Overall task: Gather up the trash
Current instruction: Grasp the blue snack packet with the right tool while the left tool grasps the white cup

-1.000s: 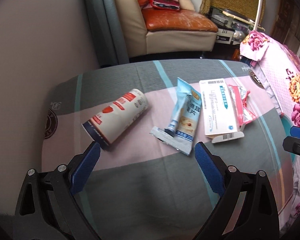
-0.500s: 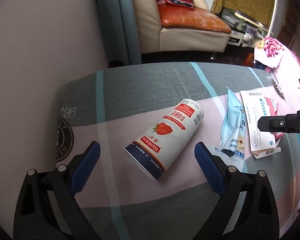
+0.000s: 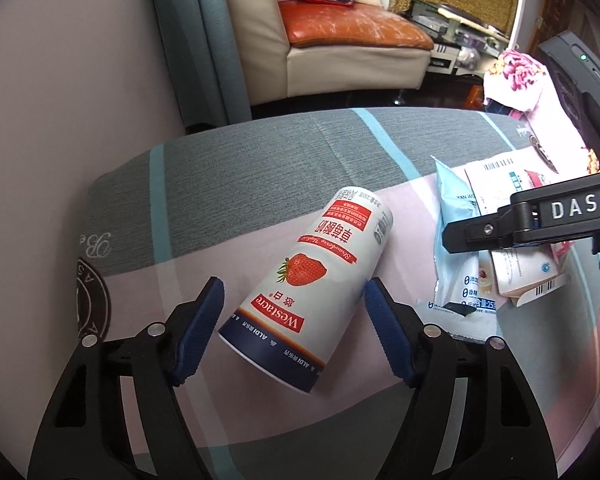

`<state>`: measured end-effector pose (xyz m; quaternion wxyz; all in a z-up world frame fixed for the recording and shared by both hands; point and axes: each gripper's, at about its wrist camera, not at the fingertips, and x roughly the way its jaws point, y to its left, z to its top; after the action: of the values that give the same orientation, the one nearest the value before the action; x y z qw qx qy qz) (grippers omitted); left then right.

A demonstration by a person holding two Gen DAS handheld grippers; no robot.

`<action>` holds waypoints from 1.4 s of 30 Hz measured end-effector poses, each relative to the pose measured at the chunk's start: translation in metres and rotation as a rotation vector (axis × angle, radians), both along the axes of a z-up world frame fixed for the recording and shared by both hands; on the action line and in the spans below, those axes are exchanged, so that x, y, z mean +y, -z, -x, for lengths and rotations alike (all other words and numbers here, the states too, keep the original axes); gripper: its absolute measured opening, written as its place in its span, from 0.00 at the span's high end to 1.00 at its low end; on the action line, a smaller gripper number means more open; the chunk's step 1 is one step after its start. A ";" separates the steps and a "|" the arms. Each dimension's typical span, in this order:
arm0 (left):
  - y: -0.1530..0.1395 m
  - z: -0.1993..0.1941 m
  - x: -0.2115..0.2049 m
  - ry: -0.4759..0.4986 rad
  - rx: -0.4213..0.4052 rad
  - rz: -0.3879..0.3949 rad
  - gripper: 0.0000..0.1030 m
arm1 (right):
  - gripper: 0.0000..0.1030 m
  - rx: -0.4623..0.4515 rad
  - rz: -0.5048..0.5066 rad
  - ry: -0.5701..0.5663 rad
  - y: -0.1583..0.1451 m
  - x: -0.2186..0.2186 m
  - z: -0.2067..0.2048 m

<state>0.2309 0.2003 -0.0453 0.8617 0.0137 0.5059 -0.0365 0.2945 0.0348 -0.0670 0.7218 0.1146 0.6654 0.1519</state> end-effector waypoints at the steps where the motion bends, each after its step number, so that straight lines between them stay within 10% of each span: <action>1: 0.000 0.002 0.001 0.006 0.006 0.016 0.33 | 0.41 -0.002 0.005 -0.005 0.002 0.002 0.000; 6: 0.005 0.005 0.006 0.005 0.027 0.023 0.33 | 0.72 -0.063 0.039 -0.031 0.004 0.008 0.004; 25: 0.002 0.014 0.001 -0.139 0.007 -0.037 0.39 | 0.75 -0.192 0.021 -0.086 -0.028 -0.013 0.039; 42: -0.024 0.092 -0.062 -0.115 -0.001 0.091 0.44 | 0.75 -0.291 -0.069 -0.062 -0.063 -0.100 0.124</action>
<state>0.1392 0.1383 -0.0214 0.8624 -0.0546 0.5032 -0.0101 0.1705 -0.0652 -0.0041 0.8012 0.0956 0.5515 0.2116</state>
